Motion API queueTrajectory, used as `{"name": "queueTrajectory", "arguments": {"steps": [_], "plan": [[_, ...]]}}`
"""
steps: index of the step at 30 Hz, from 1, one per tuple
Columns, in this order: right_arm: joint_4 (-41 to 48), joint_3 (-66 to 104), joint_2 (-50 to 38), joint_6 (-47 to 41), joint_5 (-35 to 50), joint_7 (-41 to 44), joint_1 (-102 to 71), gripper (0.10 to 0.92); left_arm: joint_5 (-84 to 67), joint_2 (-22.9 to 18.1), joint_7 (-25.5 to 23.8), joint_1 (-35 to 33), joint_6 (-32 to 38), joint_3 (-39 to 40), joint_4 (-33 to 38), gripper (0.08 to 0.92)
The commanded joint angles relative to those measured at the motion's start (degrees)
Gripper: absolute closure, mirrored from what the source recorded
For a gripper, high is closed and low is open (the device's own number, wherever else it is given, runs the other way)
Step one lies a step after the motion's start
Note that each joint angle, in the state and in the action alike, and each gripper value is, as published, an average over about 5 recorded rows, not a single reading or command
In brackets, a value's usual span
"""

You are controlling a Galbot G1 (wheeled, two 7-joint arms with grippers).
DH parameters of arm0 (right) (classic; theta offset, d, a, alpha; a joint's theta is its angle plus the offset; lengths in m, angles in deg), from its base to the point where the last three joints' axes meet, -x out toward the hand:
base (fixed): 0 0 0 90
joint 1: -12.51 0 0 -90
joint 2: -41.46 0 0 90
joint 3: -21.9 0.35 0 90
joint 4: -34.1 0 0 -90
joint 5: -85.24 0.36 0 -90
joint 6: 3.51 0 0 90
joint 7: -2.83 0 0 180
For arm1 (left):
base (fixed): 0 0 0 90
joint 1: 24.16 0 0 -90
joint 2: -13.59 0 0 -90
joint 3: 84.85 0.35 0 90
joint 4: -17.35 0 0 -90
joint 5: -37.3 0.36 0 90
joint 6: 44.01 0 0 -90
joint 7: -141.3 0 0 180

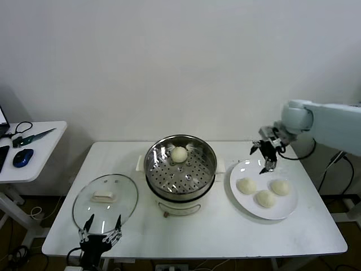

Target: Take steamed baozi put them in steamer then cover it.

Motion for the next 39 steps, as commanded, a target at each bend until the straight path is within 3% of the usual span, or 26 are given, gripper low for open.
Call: {"name": "queueTrajectory", "arguments": {"steps": [1, 23, 31, 39], "plan": [[4.70, 10.96, -1.34, -7.59, -1.47, -3.38, -15.78, 0.203, 0.33, -0.20, 0.04, -0.05, 0.16, 0.04, -0.38, 0.177], [13.86, 17.22, 6.33, -7.44, -7.08, -4.46, -25.39, 0.205, 0.62, -0.28, 0.20, 0.03, 0.54, -0.32, -1.66, 0.177], [13.79, 17.33, 6.82, -7.32, -7.21, -4.67, -24.62, 0.356, 0.60, -0.23, 0.33, 0.07, 0.65, -0.49, -1.88, 0.177], [6.83, 8.87, 4.03, -5.67, -0.39, -1.48, -9.00, 0.381, 0.90, -0.51, 0.41, -0.12, 0.61, -0.35, -1.47, 0.177]]}}
